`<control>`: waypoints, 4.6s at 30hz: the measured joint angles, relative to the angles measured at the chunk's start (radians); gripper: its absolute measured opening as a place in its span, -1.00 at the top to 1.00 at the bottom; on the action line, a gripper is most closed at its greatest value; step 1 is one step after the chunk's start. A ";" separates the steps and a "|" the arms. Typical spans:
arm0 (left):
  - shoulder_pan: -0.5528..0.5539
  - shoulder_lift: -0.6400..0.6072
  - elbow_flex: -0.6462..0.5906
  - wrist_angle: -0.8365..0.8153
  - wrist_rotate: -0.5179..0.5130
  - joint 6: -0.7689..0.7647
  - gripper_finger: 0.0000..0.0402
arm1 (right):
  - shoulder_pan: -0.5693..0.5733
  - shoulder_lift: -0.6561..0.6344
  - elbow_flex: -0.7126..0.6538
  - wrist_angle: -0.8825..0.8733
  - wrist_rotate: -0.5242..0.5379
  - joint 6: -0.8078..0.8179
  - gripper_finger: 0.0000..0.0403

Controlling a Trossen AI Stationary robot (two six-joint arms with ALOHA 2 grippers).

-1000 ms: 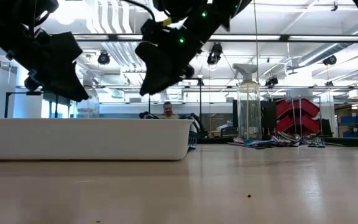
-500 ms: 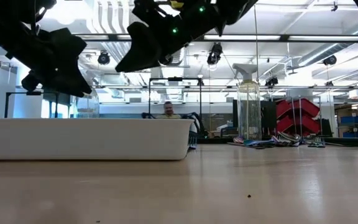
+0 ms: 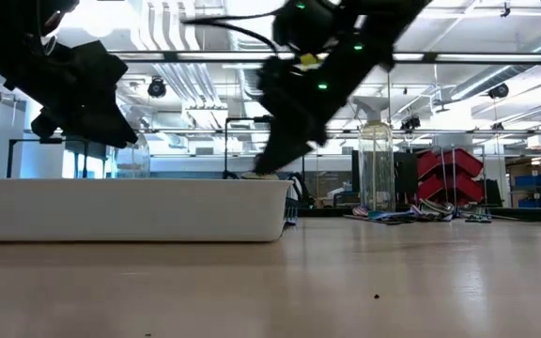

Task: Sort silverware
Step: Put the blue fork into the silverware tray, then put the blue fork with the other blue forks on the silverware tray

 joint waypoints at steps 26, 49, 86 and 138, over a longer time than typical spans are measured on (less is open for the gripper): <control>-0.001 0.209 0.001 0.406 -0.017 0.153 0.34 | 0.073 0.056 -0.282 0.401 0.182 0.419 0.25; -0.020 0.210 0.002 0.363 0.013 0.257 0.34 | 0.067 0.217 0.116 -0.321 0.284 0.477 0.20; 0.104 0.432 0.004 0.478 0.387 0.291 0.34 | 0.153 -0.047 -0.317 -0.240 0.374 1.029 0.06; 0.313 -0.079 0.075 0.108 0.079 0.542 0.34 | 0.084 0.172 0.197 0.025 0.251 0.612 0.99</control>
